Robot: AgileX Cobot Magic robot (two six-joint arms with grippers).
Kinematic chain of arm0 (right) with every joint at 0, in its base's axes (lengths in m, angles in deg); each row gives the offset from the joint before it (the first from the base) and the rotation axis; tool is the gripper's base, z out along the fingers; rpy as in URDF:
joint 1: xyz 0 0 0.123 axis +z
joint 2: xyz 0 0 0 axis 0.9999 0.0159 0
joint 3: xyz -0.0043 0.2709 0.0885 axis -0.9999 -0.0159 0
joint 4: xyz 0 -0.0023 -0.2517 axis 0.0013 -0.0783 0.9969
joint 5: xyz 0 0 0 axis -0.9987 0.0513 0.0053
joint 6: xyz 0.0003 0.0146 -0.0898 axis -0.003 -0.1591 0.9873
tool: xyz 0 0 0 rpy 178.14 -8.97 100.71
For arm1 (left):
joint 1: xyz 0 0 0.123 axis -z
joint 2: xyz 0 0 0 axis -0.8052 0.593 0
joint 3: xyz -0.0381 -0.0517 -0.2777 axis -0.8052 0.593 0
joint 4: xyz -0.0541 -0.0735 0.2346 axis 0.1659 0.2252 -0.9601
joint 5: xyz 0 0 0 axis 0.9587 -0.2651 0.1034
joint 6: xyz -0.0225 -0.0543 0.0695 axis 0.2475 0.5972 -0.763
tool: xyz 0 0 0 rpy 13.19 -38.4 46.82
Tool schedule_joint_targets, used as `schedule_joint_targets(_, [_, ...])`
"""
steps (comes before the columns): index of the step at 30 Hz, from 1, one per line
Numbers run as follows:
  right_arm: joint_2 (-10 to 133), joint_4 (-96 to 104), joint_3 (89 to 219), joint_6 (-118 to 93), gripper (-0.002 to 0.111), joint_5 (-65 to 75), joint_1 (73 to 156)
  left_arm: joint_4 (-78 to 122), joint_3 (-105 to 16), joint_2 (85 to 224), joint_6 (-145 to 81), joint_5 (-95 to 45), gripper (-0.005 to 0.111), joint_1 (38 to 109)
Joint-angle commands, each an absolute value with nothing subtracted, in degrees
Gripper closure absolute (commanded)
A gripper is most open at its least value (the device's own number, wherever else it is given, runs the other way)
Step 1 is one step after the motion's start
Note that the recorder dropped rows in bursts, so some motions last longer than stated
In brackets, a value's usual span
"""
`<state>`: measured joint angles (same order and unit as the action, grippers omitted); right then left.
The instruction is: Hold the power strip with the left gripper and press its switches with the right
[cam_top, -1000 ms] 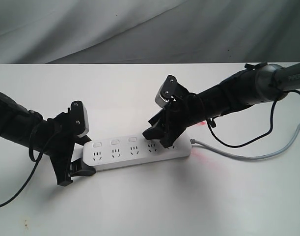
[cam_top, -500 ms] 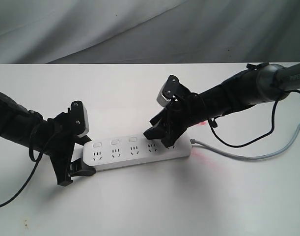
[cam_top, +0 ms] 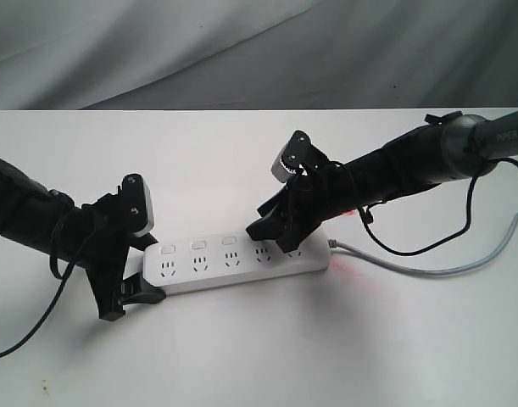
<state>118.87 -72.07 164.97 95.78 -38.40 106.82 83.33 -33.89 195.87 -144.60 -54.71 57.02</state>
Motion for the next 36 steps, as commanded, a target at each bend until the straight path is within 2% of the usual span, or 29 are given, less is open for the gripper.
schedule_joint_targets(1, [118.94,-66.43,163.77,97.37,0.062,-33.54,106.28,82.59,-33.86,196.23,-145.23,-53.05,0.061,56.94])
schedule_joint_targets(15, [108.79,-68.75,163.99,97.59,0.062,-37.75,106.88,82.59,-33.86,196.23,-145.23,-53.05,0.061,56.94])
schedule_joint_targets(36, [109.97,-67.87,161.59,97.34,0.062,-36.0,103.59,82.59,-33.86,196.23,-145.23,-53.05,0.061,56.94])
